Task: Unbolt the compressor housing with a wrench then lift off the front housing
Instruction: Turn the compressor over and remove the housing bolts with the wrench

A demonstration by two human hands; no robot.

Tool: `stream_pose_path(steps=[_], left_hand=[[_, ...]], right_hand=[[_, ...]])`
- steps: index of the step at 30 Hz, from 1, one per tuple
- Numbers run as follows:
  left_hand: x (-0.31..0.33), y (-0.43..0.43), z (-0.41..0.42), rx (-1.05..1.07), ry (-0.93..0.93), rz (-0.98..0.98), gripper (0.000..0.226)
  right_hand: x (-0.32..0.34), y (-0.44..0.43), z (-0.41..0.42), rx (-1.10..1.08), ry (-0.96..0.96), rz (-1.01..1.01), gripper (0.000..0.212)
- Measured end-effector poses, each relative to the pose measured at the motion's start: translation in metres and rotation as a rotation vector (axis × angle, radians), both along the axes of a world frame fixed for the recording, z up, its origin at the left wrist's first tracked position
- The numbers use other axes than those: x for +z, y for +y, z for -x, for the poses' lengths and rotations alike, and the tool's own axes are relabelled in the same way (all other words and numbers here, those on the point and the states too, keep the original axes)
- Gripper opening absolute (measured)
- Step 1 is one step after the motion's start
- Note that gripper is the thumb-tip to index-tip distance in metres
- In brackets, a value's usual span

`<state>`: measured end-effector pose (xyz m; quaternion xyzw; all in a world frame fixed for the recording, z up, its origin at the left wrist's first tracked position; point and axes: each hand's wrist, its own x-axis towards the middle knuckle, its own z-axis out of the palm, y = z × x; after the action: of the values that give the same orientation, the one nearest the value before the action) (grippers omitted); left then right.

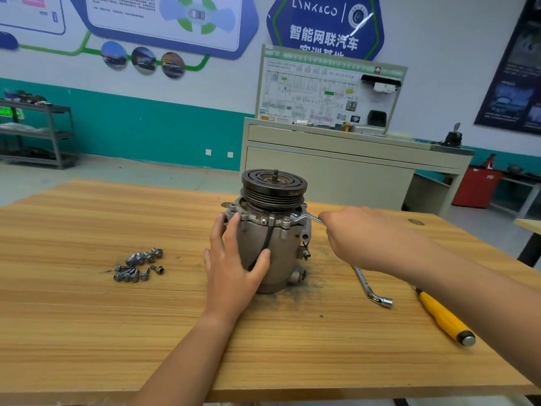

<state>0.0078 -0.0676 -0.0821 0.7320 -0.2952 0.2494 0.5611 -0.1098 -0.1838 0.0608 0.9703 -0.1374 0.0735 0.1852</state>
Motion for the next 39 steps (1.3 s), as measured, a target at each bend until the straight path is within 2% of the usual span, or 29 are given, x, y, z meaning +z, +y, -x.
stream_pose_path(steps=[3,5,7,14,18,22,27,30,34,39], left_hand=[[0.001,0.0,0.0,-0.004,0.001,-0.004,0.071],[0.0,0.0,0.0,-0.005,-0.005,-0.004,0.071],[0.0,-0.001,-0.002,-0.005,-0.011,0.006,0.071],[-0.001,-0.004,-0.004,-0.022,-0.02,0.059,0.071],[-0.001,-0.004,-0.004,-0.013,-0.02,0.049,0.073],[-0.001,-0.003,-0.003,-0.024,-0.011,0.047,0.074],[-0.001,-0.004,-0.002,-0.03,-0.011,0.049,0.072],[-0.002,-0.004,-0.003,-0.025,-0.014,0.052,0.073],[-0.005,-0.006,-0.007,-0.037,-0.035,0.074,0.077],[-0.006,-0.006,-0.007,-0.046,-0.014,0.068,0.074]], right_hand=[[0.004,0.007,-0.003,-0.01,0.025,0.036,0.014],[0.005,0.008,-0.005,-0.024,0.031,0.028,0.021],[0.005,0.006,-0.006,-0.044,0.029,-0.023,0.026],[0.002,0.002,-0.002,-0.056,0.0,-0.181,0.024],[0.004,0.019,0.001,-0.045,0.054,0.026,0.013],[0.009,0.025,0.003,0.079,0.108,0.264,0.01],[0.01,-0.001,0.002,0.161,0.121,0.315,0.011],[0.009,-0.021,-0.009,0.135,0.134,0.373,0.014],[0.002,-0.035,-0.036,0.112,0.017,0.392,0.024],[-0.014,-0.039,-0.057,0.12,-0.07,0.35,0.026]])
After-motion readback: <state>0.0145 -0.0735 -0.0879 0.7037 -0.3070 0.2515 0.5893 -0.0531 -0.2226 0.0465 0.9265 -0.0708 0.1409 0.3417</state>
